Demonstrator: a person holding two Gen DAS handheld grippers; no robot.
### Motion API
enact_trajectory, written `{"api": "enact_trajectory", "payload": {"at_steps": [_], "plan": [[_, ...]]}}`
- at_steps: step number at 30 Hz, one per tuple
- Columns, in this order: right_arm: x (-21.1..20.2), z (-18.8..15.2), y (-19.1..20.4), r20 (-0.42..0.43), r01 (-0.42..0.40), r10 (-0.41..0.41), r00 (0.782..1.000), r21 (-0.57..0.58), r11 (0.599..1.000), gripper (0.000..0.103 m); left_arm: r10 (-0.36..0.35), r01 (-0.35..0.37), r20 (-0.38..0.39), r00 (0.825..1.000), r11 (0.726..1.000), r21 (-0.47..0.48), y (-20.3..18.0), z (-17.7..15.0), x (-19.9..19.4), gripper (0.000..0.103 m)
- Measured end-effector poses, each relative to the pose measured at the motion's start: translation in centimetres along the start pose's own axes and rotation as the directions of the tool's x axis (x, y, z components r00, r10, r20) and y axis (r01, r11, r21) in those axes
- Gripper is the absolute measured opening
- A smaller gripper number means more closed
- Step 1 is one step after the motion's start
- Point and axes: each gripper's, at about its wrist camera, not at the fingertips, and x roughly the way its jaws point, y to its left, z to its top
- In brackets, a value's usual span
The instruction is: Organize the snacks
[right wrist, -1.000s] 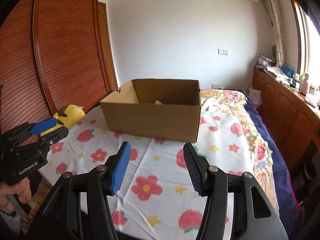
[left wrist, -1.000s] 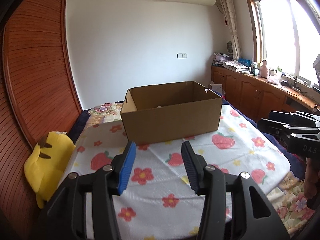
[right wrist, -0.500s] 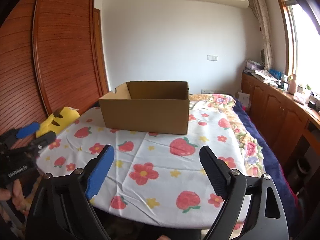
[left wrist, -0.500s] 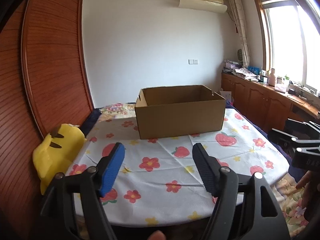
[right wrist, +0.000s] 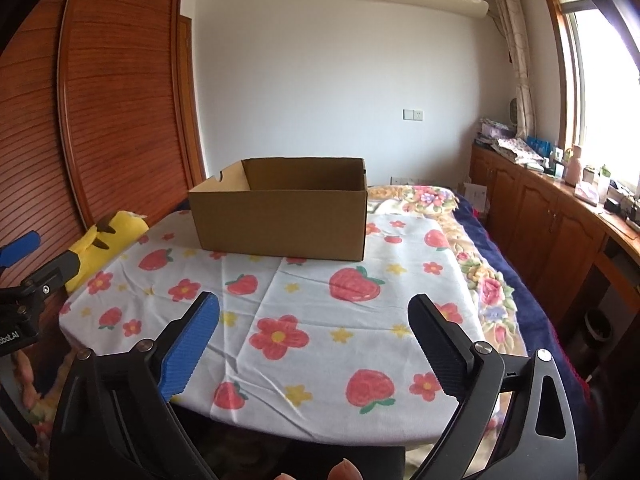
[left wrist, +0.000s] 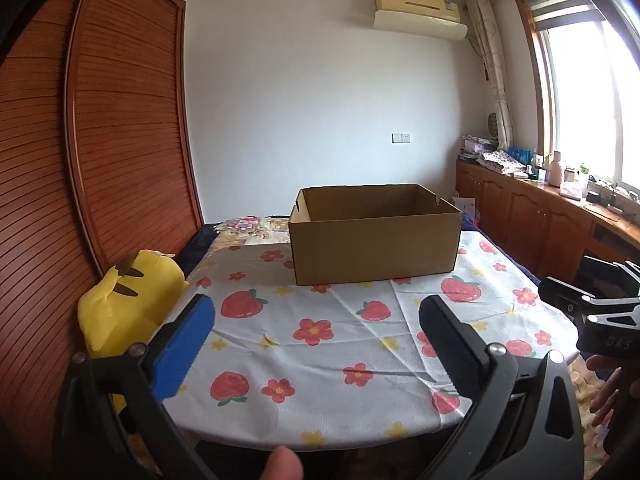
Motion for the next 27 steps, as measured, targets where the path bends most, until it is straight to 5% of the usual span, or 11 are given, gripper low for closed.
{"api": "enact_trajectory", "payload": {"at_steps": [27], "plan": [[-0.8, -0.5, -0.2, 0.014, 0.037, -0.037, 0.999, 0.015, 0.999, 0.099, 0.008, -0.008, -0.027, 1.0, 1.0, -0.005, 0.2, -1.3, 0.2, 0.103]]}}
